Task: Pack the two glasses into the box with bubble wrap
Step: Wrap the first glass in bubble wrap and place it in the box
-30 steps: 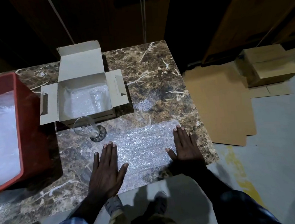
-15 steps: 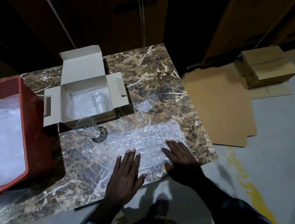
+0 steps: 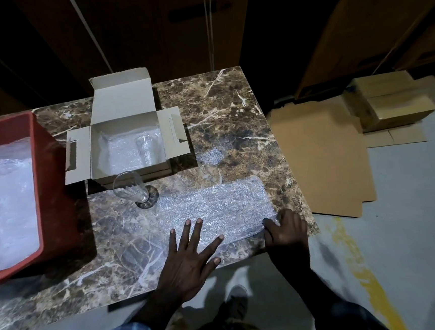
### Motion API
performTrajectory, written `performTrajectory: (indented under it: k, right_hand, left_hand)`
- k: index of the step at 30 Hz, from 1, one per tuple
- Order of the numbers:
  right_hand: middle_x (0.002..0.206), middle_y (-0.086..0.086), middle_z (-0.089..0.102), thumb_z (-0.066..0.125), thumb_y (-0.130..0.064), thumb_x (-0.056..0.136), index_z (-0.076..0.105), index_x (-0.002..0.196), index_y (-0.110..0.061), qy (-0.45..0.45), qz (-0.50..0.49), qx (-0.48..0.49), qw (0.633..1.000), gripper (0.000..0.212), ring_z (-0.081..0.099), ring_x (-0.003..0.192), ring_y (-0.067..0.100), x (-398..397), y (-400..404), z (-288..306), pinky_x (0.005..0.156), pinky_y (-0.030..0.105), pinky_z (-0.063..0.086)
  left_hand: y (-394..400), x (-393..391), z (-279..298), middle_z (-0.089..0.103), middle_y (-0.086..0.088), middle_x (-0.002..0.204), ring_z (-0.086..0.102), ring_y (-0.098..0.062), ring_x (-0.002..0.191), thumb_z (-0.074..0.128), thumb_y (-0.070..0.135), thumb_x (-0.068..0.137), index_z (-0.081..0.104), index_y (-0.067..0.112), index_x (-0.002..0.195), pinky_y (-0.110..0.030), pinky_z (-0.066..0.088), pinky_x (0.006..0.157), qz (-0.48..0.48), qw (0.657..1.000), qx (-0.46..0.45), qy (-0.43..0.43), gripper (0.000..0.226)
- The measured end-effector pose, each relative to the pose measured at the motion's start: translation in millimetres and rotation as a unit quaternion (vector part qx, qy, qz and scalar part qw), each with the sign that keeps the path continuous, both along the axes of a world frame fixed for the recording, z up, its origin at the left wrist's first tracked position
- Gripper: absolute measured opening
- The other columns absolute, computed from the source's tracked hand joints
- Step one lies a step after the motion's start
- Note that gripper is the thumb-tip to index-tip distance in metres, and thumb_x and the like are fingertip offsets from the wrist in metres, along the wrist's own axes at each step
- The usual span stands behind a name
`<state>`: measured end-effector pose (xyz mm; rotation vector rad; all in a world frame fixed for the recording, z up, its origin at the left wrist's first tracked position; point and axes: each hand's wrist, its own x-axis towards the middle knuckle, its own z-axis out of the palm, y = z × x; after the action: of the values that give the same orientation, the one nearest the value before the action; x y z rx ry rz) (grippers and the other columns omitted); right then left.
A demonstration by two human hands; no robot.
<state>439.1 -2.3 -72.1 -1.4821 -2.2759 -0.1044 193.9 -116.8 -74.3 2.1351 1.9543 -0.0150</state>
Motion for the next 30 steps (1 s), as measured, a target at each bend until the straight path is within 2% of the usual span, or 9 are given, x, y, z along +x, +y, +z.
performTrajectory:
  k: [4, 7, 12, 17, 20, 23, 25, 28, 30]
  right_hand:
    - [0.064, 0.008, 0.057, 0.058, -0.006, 0.084, 0.071, 0.096, -0.014, 0.082, -0.019, -0.033, 0.996, 0.019, 0.054, 0.050, 0.028, -18.3, -5.3, 4.9, 0.045, 0.030, 0.044]
    - [0.048, 0.002, 0.055, 0.045, -0.022, 0.087, 0.073, 0.091, -0.023, 0.262, -0.118, -0.131, 0.949, 0.028, 0.050, 0.039, 0.020, -38.4, -12.2, 18.8, 0.039, 0.027, 0.042]
    - [0.055, -0.006, 0.056, 0.057, -0.043, 0.083, 0.064, 0.080, -0.020, 0.433, -0.210, -0.172, 0.860, 0.025, 0.057, 0.054, 0.012, -71.3, -25.0, 34.0, 0.054, 0.025, 0.046]
    - [0.098, 0.009, 0.073, 0.056, -0.011, 0.090, 0.068, 0.113, -0.008, 0.311, -0.077, -0.128, 0.939, 0.026, 0.069, 0.084, 0.025, -90.1, -29.8, 29.3, 0.075, 0.031, 0.056]
    - [0.112, 0.013, 0.070, 0.049, 0.002, 0.091, 0.067, 0.119, -0.002, 0.233, 0.057, -0.070, 0.968, 0.034, 0.066, 0.102, 0.028, -104.3, -37.6, 29.9, 0.089, 0.040, 0.056]
    - [0.114, 0.011, 0.071, 0.038, -0.001, 0.097, 0.066, 0.125, -0.005, 0.200, 0.158, -0.077, 0.964, 0.039, 0.064, 0.110, 0.029, -119.5, -50.8, 26.3, 0.095, 0.048, 0.051]
    - [0.119, 0.004, 0.071, 0.035, -0.001, 0.100, 0.063, 0.131, -0.008, 0.166, 0.208, -0.080, 0.960, 0.042, 0.061, 0.121, 0.026, -125.6, -60.2, 18.2, 0.104, 0.056, 0.043]
    - [0.125, 0.001, 0.069, 0.046, 0.007, 0.093, 0.058, 0.137, -0.010, 0.132, 0.254, -0.081, 0.955, 0.049, 0.056, 0.129, 0.023, -131.3, -69.8, 6.4, 0.109, 0.059, 0.037]
    - [0.128, 0.005, 0.067, 0.046, 0.008, 0.091, 0.051, 0.140, -0.008, 0.110, 0.284, -0.090, 0.948, 0.052, 0.055, 0.130, 0.024, -135.9, -72.4, 3.6, 0.109, 0.060, 0.036]
  left_hand:
    - [0.1, -1.4, 0.3, 0.007, -0.014, 0.167, 0.003, -0.037, 0.153, 0.022, 0.059, 0.105, 0.019, 0.047, 0.155, -0.061, 0.006, 0.116, 0.006, 1.000, -0.004, -0.004, 0.052]
    - [-1.3, -1.5, 0.9, 0.004, -0.011, 0.167, -0.003, -0.031, 0.154, 0.018, 0.059, 0.105, 0.018, 0.048, 0.155, -0.058, 0.003, 0.117, 0.019, 1.000, -0.008, -0.018, 0.051]
    - [-1.7, -2.2, 3.7, 0.002, -0.009, 0.167, -0.004, -0.028, 0.154, 0.013, 0.060, 0.105, 0.015, 0.045, 0.156, -0.057, 0.000, 0.117, 0.025, 0.999, -0.023, -0.040, 0.053]
    - [-3.0, -5.6, 14.8, -0.001, 0.005, 0.167, -0.012, -0.009, 0.153, 0.003, 0.069, 0.098, 0.015, 0.037, 0.158, -0.041, -0.004, 0.124, 0.097, 0.971, -0.013, -0.219, 0.068]
    - [-3.5, -8.7, 23.4, 0.036, 0.007, 0.159, 0.028, -0.004, 0.147, 0.032, 0.060, 0.100, 0.044, 0.039, 0.145, -0.031, 0.024, 0.120, 0.234, 0.885, 0.031, -0.401, 0.051]
    - [1.7, -10.4, 41.1, 0.074, 0.011, 0.110, 0.066, 0.001, 0.105, 0.047, 0.054, 0.101, 0.071, 0.033, 0.113, -0.023, 0.050, 0.091, 0.383, 0.777, 0.082, -0.492, 0.034]
    - [10.2, -18.0, 46.5, 0.075, 0.004, 0.082, 0.068, -0.012, 0.079, 0.047, 0.044, 0.102, 0.077, 0.017, 0.088, -0.028, 0.050, 0.073, 0.443, 0.719, 0.100, -0.526, 0.042]
    - [22.6, -28.6, 53.7, 0.052, -0.012, 0.063, 0.046, -0.020, 0.056, 0.060, 0.032, 0.099, 0.061, -0.007, 0.073, -0.030, 0.033, 0.052, 0.513, 0.551, 0.084, -0.653, 0.047]
    - [26.9, -34.7, 54.7, 0.047, -0.010, 0.058, 0.041, -0.018, 0.049, 0.069, 0.021, 0.093, 0.064, 0.001, 0.069, -0.028, 0.030, 0.048, 0.532, 0.539, 0.068, -0.649, 0.032]
